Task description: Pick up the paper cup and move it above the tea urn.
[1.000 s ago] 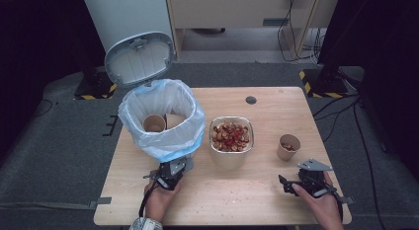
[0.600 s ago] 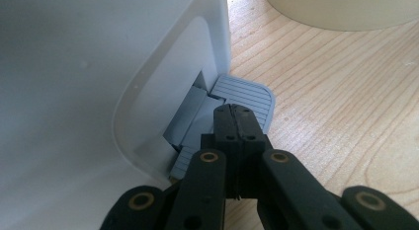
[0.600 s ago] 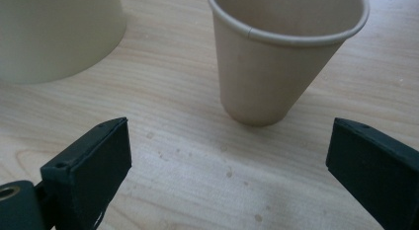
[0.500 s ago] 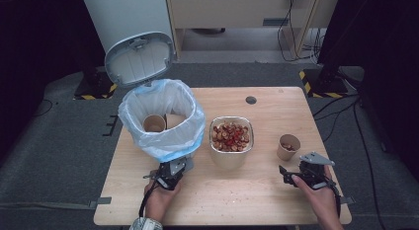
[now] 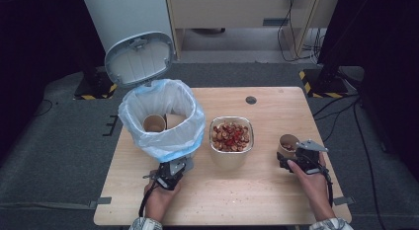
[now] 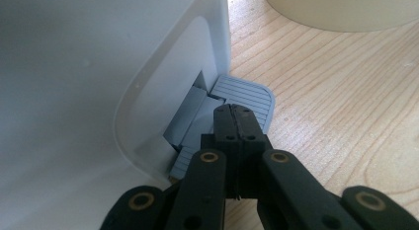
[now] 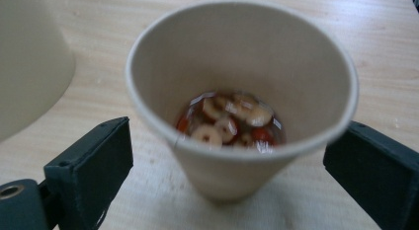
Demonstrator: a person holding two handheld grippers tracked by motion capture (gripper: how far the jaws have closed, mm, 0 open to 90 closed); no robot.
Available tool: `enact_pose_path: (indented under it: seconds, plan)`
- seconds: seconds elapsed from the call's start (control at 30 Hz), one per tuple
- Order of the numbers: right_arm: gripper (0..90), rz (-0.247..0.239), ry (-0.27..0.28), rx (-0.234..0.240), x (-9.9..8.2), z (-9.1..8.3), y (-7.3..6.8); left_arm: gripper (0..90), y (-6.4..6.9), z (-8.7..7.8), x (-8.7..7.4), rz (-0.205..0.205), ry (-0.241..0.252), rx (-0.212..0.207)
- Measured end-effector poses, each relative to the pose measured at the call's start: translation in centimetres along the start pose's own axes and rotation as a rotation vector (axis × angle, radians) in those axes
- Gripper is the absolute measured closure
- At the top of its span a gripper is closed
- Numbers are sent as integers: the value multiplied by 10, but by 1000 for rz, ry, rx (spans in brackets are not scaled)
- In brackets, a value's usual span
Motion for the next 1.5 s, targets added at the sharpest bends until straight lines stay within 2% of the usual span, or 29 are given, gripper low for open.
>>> enact_pose_path:
  seconds: [0.17,0.43,0.53,0.9,1.17,1.23,1.27,1.33,1.4,1.5]
  plan:
    - [59,-3,15,-4,5,8,3,897,0,0,0,-1,0,-1]
    - [205,-13,51,-15,12,15,6,898,0,0,0,-4,0,-3]
    - [247,-21,46,6,11,16,5,897,0,0,0,-3,0,-2]
    - [317,-41,45,24,12,15,7,897,0,0,0,-2,0,-3]
    - [336,-89,84,22,30,5,7,898,0,0,0,-4,-1,-5]
    - [337,-100,80,26,32,5,8,898,-1,0,0,-5,-1,-6]
    - [339,-129,67,30,38,7,8,898,0,0,0,-8,1,-6]
    - [341,-138,67,30,40,7,9,898,0,0,0,-7,1,-6]
    - [344,-173,54,40,50,8,13,898,-1,0,0,-7,1,-7]
    - [346,-191,53,48,59,8,17,897,0,0,0,-2,-1,-5]
Point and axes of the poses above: each handheld gripper's, and its own axes: z roughly forward along the jaws, x roughly out of its top, y roughly to its right, the point moved 5 cm from there along z, roughly forward along the jaws, and after that the axes turned 15 degrees about x, right-handed, at the moved point
